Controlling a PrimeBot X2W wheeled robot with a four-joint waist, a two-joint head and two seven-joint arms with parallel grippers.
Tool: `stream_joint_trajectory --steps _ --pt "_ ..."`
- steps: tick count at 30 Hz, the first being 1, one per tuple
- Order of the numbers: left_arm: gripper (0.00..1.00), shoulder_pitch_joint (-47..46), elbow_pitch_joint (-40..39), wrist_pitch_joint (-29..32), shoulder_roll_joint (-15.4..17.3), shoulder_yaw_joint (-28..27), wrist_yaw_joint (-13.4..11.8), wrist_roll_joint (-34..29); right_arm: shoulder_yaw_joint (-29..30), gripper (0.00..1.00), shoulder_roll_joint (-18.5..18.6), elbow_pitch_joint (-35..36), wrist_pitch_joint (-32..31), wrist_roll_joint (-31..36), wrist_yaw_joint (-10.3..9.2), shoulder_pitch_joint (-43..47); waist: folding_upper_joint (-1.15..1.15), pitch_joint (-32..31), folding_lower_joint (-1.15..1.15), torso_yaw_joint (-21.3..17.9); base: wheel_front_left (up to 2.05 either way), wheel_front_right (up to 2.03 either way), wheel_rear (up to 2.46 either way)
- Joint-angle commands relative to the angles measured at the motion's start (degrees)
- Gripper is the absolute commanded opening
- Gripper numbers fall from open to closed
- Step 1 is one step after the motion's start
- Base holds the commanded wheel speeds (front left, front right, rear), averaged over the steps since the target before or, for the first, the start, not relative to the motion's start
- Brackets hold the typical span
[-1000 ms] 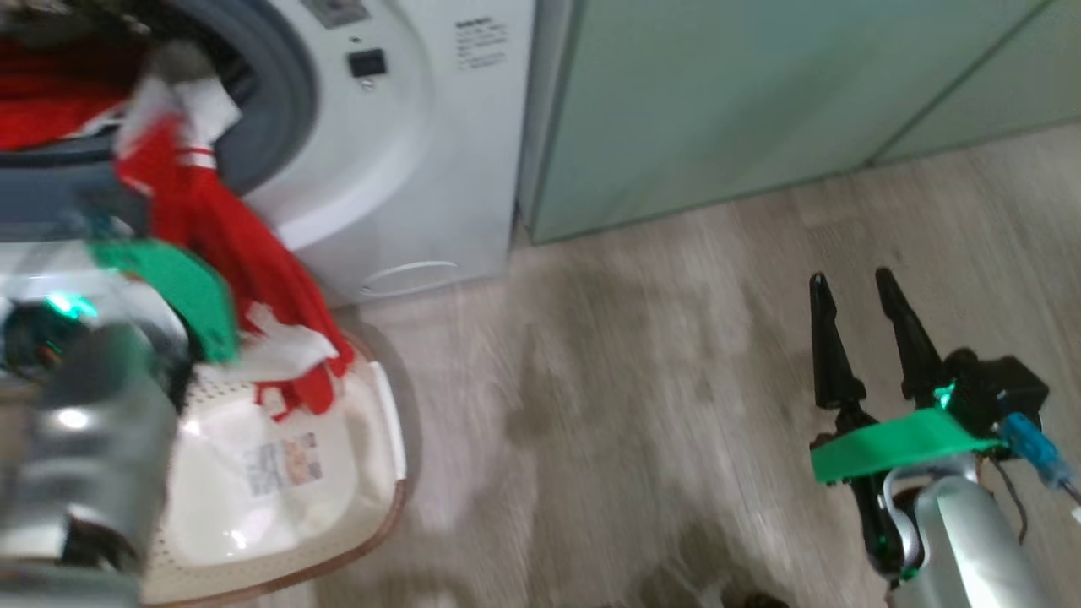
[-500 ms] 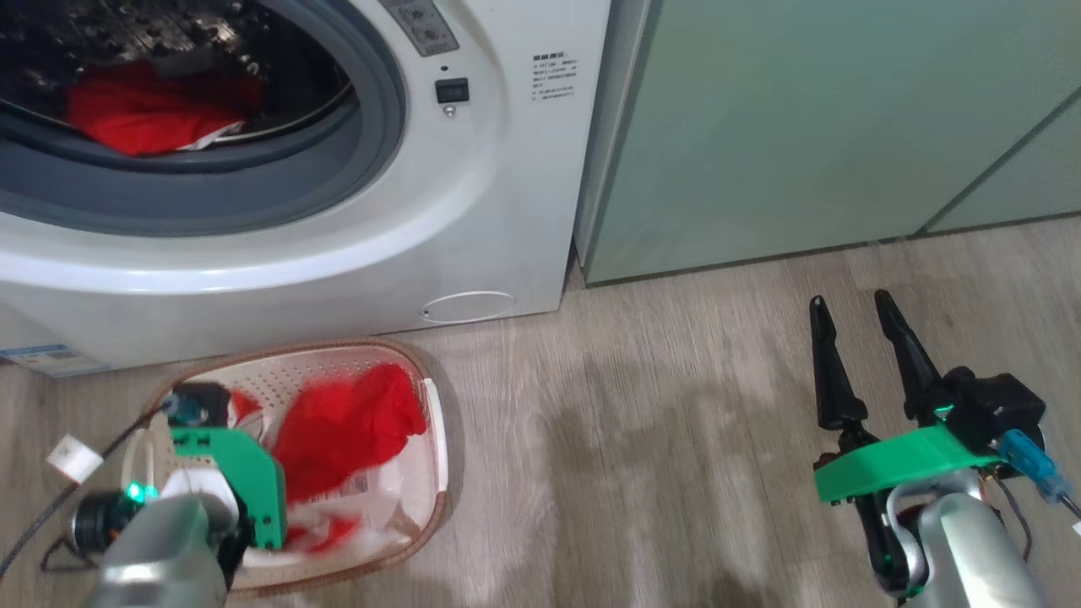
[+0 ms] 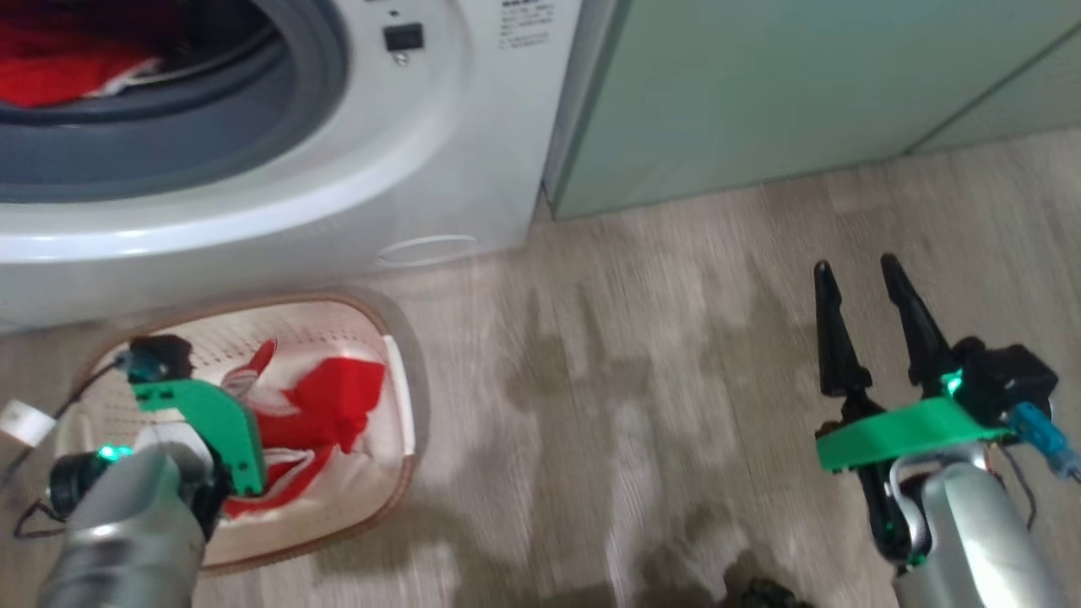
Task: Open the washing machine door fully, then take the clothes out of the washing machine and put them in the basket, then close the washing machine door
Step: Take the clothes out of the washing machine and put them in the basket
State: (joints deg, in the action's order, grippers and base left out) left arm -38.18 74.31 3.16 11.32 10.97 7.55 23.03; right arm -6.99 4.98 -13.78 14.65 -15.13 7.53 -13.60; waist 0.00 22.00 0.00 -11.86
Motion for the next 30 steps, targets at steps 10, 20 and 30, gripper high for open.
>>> stream_joint_trajectory --steps 10,20,30 --pt "1.00 -2.0 -0.5 -5.1 3.9 -2.7 -1.9 1.7 -0.3 1.00 -1.0 3.1 0.3 0.1 -0.04 -3.0 0.00 8.0 0.00 -3.9 0.00 0.00 0.00" --pt "1.00 -1.2 -0.4 -12.6 2.4 -2.7 -3.4 2.2 0.7 1.00 -1.3 2.1 0.3 -0.8 -0.04 -2.3 0.00 3.8 0.00 -1.6 0.00 0.00 0.00" --pt "1.00 2.4 -7.5 -18.1 0.5 -4.5 -1.7 3.6 0.1 1.00 -0.2 1.2 0.3 -0.6 -0.04 1.5 0.00 -7.4 0.00 1.6 0.00 0.00 0.00"
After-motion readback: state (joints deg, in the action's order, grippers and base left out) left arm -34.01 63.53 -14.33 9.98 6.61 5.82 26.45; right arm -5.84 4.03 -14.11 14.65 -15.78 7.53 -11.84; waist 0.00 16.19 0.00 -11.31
